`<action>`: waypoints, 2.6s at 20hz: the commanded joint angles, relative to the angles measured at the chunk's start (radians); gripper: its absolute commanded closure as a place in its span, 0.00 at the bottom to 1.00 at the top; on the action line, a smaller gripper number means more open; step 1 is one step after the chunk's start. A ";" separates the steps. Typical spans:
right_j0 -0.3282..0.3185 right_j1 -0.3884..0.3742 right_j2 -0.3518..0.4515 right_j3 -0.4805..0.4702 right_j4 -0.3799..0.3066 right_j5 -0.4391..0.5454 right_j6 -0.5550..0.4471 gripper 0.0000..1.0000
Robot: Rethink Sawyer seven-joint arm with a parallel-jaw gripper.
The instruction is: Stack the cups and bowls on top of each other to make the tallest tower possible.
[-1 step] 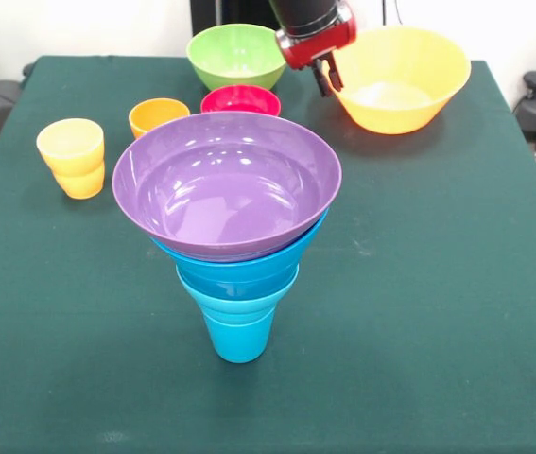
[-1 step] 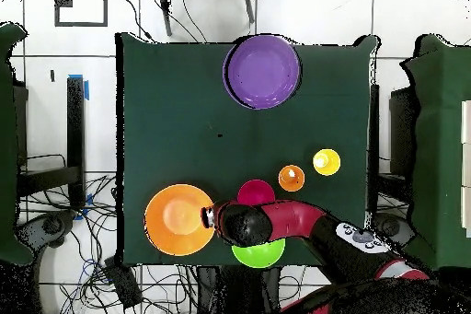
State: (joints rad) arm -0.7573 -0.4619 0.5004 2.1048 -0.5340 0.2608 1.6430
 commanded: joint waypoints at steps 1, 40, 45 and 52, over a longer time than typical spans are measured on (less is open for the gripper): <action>0.033 0.009 -0.006 -0.080 -0.039 -0.019 0.051 1.00; 0.110 -0.218 0.213 -0.375 0.451 0.551 0.019 1.00; 0.087 -0.211 0.235 -0.470 0.503 0.683 -0.011 1.00; 0.053 -0.160 0.267 -0.590 0.542 0.820 -0.077 1.00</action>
State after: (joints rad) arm -0.6891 -0.6660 0.7194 1.6767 -0.0411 0.9200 1.6430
